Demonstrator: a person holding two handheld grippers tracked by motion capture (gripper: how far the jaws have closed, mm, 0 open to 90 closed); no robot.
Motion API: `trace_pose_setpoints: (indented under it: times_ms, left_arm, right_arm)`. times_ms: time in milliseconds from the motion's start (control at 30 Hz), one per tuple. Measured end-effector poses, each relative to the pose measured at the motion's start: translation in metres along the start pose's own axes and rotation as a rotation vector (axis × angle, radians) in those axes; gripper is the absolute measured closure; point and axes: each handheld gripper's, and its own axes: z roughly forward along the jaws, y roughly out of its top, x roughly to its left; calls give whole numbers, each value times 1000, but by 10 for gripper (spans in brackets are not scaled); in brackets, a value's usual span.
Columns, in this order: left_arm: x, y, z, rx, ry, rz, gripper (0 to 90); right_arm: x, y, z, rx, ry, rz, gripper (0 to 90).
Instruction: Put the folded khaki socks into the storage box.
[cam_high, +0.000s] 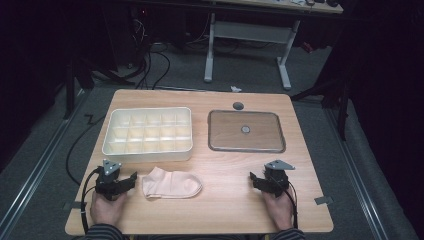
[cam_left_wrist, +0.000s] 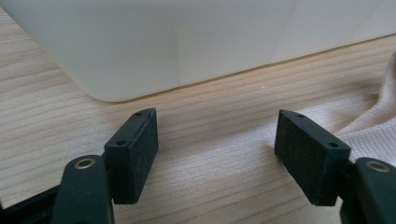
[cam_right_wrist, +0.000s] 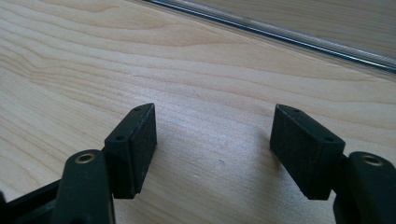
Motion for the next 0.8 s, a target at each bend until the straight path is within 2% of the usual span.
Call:
trace_pose_setpoints:
  times_ms: [67,167,333,500,800]
  left_arm:
    - [0,0,0,0,0,0,308]
    - [0,0,0,1,-2,1,305]
    - [0,0,-1,-3,0,-2,337]
    - [0,0,-1,-2,-2,-1,333]
    - [0,-1,-1,0,-33,5,266]
  right_arm:
    - [0,0,0,0,0,1,321]
    - [0,0,-1,-8,11,1,396]
    - [0,-1,-1,-7,11,2,399]
    - [0,-1,-1,-7,10,3,399]
    - [0,0,-1,-8,10,2,399]
